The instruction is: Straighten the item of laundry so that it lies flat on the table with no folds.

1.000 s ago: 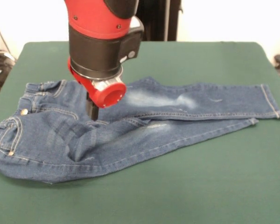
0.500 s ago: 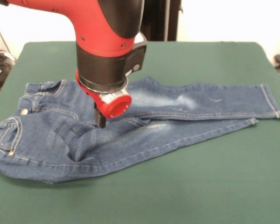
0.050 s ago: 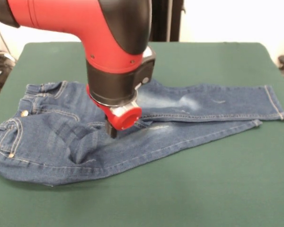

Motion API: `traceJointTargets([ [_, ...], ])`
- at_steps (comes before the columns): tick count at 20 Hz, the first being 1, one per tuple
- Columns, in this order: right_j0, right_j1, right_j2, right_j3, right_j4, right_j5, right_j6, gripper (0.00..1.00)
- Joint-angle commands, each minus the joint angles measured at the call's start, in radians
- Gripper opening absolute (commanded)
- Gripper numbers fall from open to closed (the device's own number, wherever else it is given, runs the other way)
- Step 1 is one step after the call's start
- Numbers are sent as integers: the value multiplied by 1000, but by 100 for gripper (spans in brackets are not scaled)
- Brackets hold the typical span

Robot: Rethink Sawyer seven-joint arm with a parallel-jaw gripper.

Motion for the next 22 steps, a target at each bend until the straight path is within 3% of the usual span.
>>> traceJointTargets([
  [1, 78, 44, 92, -12, 39, 71, -127, 0],
  [7, 131, 43, 40, -11, 34, 50, -8, 0],
  [12, 133, 38, 33, 76, 83, -6, 63, 0],
  [22, 129, 41, 15, 147, 98, -64, 29, 0],
])
